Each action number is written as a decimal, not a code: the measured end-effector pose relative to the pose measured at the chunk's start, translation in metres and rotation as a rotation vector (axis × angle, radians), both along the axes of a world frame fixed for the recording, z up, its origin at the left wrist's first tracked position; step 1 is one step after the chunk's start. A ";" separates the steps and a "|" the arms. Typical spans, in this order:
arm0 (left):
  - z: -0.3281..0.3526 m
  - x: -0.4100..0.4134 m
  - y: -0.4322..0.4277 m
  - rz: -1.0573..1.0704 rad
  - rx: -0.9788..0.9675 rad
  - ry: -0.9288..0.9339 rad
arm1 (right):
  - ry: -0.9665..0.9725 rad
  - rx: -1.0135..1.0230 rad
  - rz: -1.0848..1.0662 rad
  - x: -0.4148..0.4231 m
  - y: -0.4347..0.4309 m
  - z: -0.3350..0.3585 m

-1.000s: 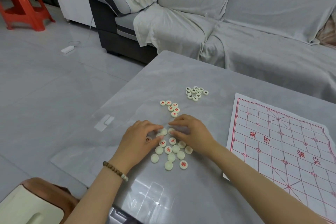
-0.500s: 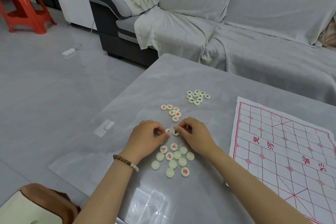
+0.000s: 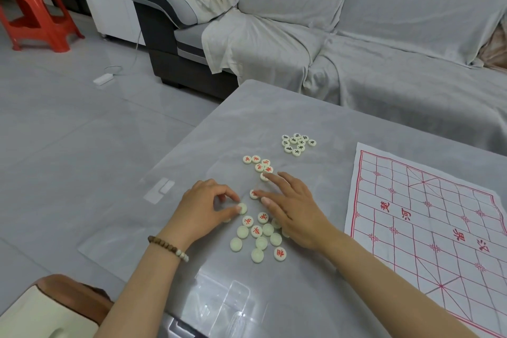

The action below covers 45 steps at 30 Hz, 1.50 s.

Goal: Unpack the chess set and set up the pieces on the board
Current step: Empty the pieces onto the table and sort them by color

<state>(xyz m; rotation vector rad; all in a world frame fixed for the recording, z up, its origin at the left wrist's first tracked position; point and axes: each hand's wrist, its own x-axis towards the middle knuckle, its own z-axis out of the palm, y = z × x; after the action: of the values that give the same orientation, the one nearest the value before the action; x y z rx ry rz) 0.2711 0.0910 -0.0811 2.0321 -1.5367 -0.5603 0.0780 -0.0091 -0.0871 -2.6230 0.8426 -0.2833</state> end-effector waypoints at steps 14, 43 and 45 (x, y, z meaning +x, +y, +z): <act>-0.001 -0.010 -0.012 -0.021 -0.039 0.024 | 0.139 -0.056 0.037 -0.031 -0.007 0.000; -0.004 0.000 0.012 -0.016 -0.052 0.109 | 0.173 0.018 0.042 -0.025 -0.013 0.001; -0.004 0.000 0.019 -0.012 -0.044 0.169 | 0.226 0.004 -0.081 -0.035 -0.029 -0.001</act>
<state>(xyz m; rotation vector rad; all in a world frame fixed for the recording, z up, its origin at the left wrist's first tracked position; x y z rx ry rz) 0.2716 0.1097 -0.0850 1.8920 -1.4492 -0.6783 0.0429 -0.0386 -0.0876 -2.6549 1.0234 -0.0046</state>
